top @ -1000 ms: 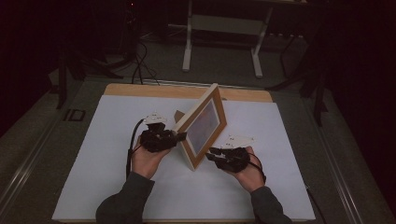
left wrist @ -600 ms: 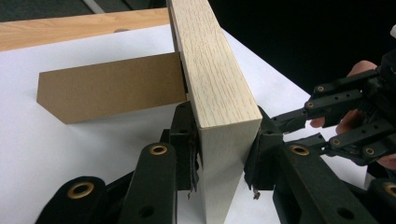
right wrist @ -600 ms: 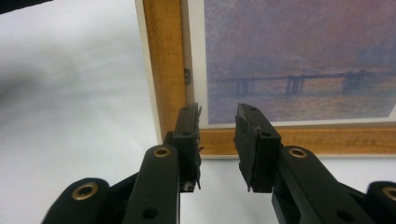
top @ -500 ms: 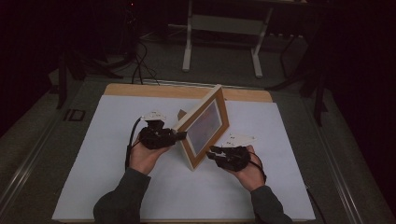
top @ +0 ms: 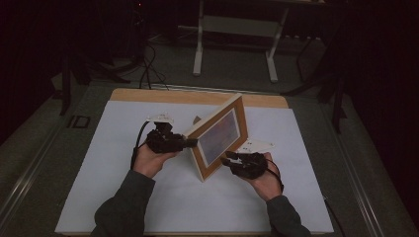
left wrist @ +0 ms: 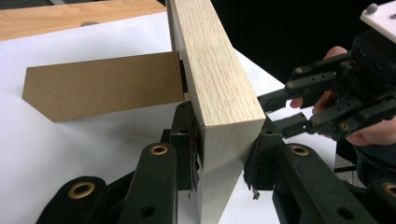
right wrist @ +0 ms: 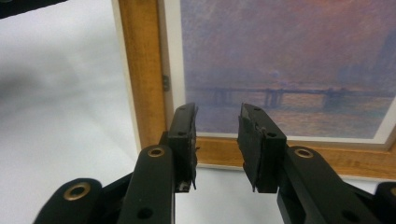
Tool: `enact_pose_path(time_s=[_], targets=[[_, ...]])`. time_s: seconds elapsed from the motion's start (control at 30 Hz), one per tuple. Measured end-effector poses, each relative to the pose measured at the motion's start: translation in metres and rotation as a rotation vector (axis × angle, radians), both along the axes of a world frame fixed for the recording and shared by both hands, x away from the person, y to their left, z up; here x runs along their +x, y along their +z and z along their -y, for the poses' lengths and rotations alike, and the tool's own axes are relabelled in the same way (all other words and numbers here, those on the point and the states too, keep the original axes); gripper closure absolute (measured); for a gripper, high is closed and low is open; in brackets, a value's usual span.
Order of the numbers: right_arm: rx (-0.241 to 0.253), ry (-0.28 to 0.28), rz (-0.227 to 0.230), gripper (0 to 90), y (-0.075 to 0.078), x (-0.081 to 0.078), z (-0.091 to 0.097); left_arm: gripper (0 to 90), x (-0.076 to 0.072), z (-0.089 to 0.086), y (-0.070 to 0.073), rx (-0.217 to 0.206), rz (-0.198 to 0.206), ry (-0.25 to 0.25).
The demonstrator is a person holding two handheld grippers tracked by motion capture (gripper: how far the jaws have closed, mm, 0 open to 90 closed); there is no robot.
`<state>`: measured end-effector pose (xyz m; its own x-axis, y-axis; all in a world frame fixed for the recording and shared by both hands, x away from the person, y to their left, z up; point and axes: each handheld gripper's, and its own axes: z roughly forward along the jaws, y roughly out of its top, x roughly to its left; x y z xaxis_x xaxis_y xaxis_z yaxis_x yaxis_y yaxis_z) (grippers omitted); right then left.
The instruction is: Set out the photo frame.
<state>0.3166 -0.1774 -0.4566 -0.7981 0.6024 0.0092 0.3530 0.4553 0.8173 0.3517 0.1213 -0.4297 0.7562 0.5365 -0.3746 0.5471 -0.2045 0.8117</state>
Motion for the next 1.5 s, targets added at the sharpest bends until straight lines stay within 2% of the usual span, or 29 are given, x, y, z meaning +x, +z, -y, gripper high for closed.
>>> enact_pose_path(time_s=[0.23,0.27,0.33,0.5,0.67,0.93,1.07,1.37,1.5], targets=[[0.003,-0.034,0.013,65.0,0.006,0.005,0.006,69.7,0.001,-0.001,0.000,-0.005,0.007,-0.036],[0.026,-0.054,0.022,65.0,0.011,0.007,0.010,69.7,0.002,-0.001,0.000,-0.007,0.010,-0.048],[0.039,-0.072,0.034,64.9,0.016,0.010,0.013,69.8,0.002,-0.001,0.000,-0.008,0.013,-0.059],[0.050,-0.117,0.051,62.8,0.024,0.017,0.019,69.8,0.002,-0.002,0.000,-0.009,0.018,-0.078],[0.057,-0.188,0.059,52.3,0.028,0.028,0.028,69.8,0.003,-0.003,-0.001,-0.014,0.023,-0.107],[0.054,-0.270,0.057,44.3,0.027,0.046,0.039,69.8,0.004,-0.004,-0.001,-0.012,0.032,-0.144],[0.051,-0.291,0.063,43.6,0.026,0.053,0.045,69.8,0.004,-0.004,0.000,-0.011,0.034,-0.162],[0.092,-0.337,0.058,38.5,0.027,0.071,0.060,69.7,0.011,-0.006,0.001,0.006,0.033,-0.217],[0.120,-0.324,0.049,34.6,0.030,0.079,0.064,69.6,0.013,-0.006,0.001,0.006,0.034,-0.235]])
